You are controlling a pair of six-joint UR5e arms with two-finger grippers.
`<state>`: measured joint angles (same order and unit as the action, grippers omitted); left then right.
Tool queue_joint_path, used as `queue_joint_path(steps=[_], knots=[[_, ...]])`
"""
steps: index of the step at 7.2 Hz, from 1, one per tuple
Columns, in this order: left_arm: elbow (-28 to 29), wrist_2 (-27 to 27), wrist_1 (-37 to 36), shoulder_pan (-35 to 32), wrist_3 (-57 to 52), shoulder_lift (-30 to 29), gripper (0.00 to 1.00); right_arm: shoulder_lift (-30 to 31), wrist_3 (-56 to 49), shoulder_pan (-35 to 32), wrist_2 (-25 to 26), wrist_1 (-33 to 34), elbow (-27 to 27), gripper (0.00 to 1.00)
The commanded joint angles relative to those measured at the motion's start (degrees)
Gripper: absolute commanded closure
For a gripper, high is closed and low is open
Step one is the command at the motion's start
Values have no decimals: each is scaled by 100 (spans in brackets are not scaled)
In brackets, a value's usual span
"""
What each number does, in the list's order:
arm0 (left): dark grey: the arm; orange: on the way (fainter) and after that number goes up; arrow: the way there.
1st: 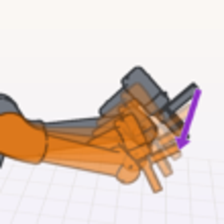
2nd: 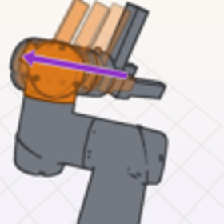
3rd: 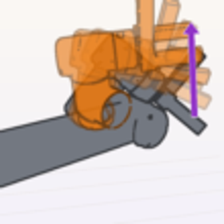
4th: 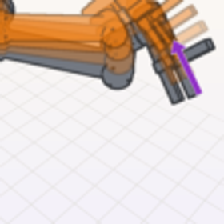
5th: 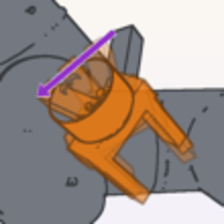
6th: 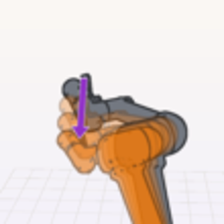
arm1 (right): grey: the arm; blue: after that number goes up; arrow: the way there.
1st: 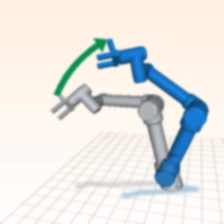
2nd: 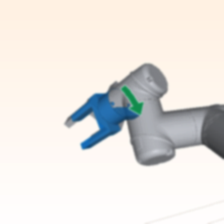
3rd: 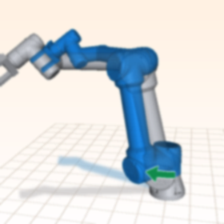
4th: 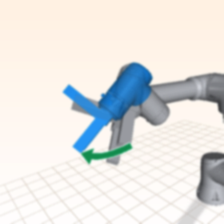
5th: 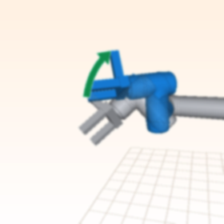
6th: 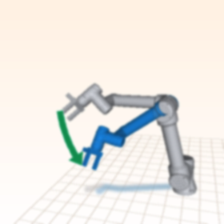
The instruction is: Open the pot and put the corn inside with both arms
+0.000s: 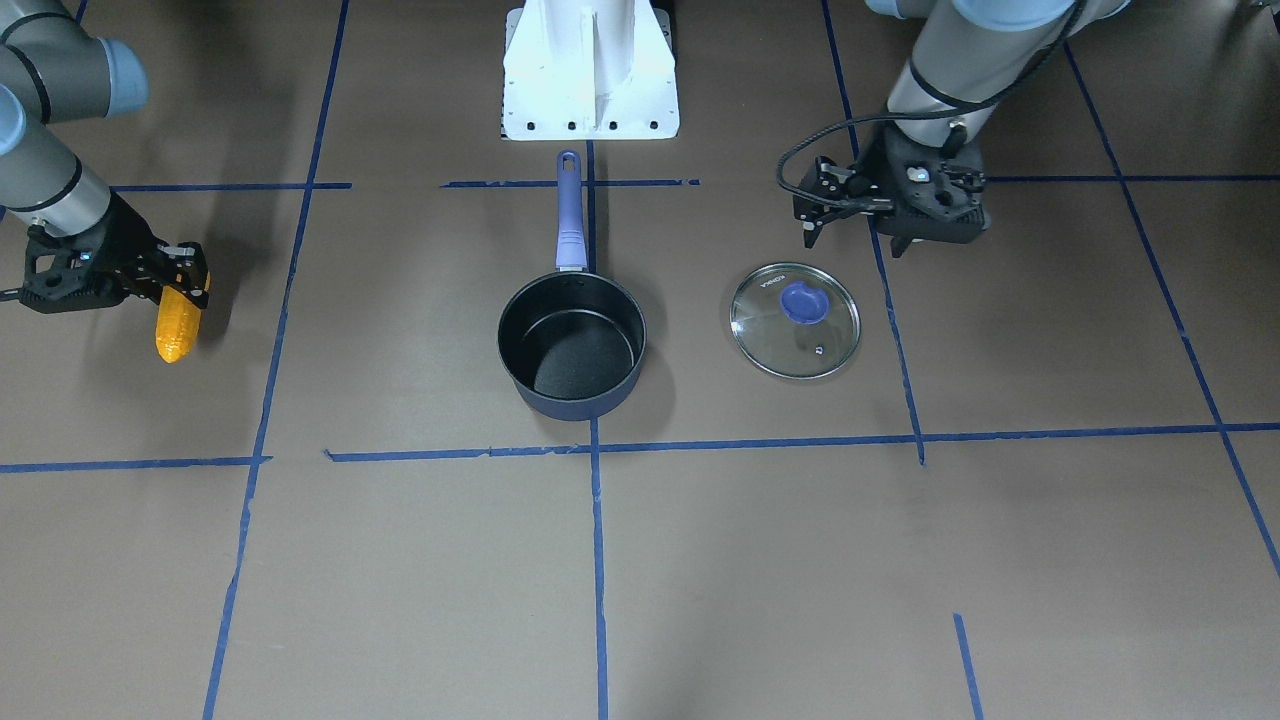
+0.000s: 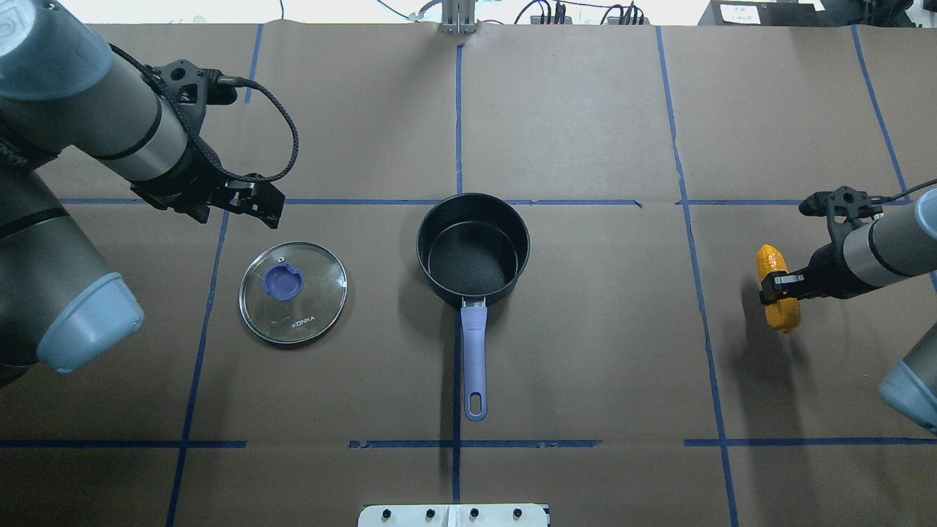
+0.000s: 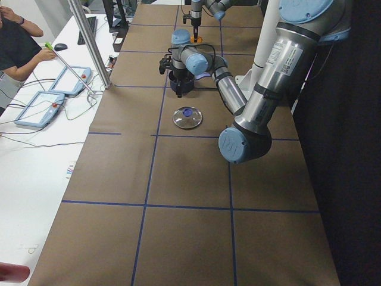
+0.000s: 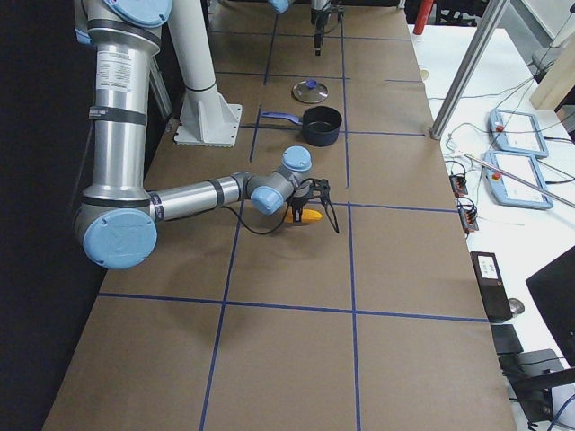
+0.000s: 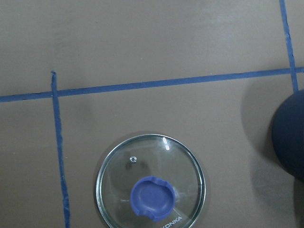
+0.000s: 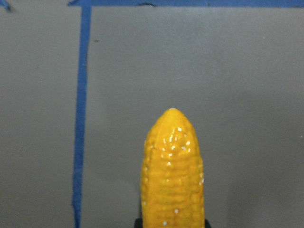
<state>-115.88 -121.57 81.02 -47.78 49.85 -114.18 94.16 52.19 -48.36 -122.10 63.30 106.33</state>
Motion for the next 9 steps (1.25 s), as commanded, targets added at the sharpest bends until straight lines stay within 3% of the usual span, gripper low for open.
queue_joint_path(steps=[1,3,4,5,7,9], knots=[[13,-42,98,-352,-935,525,0,-928,11,-121,-34,1527,667,100],[48,-51,159,-783,-1404,1018,0,-2701,394,123,45,3451,705,100],[152,-60,220,-995,-1921,1203,0,-3328,850,395,333,3792,479,100],[275,-260,247,-1118,-1979,1336,0,-3795,1368,711,579,3795,189,100],[390,-341,937,-1417,-2005,1941,0,-5052,2134,1195,1028,3769,-1003,99],[899,-385,1240,-1699,-2470,1926,0,-5303,2374,1503,1300,3716,-1272,99]])
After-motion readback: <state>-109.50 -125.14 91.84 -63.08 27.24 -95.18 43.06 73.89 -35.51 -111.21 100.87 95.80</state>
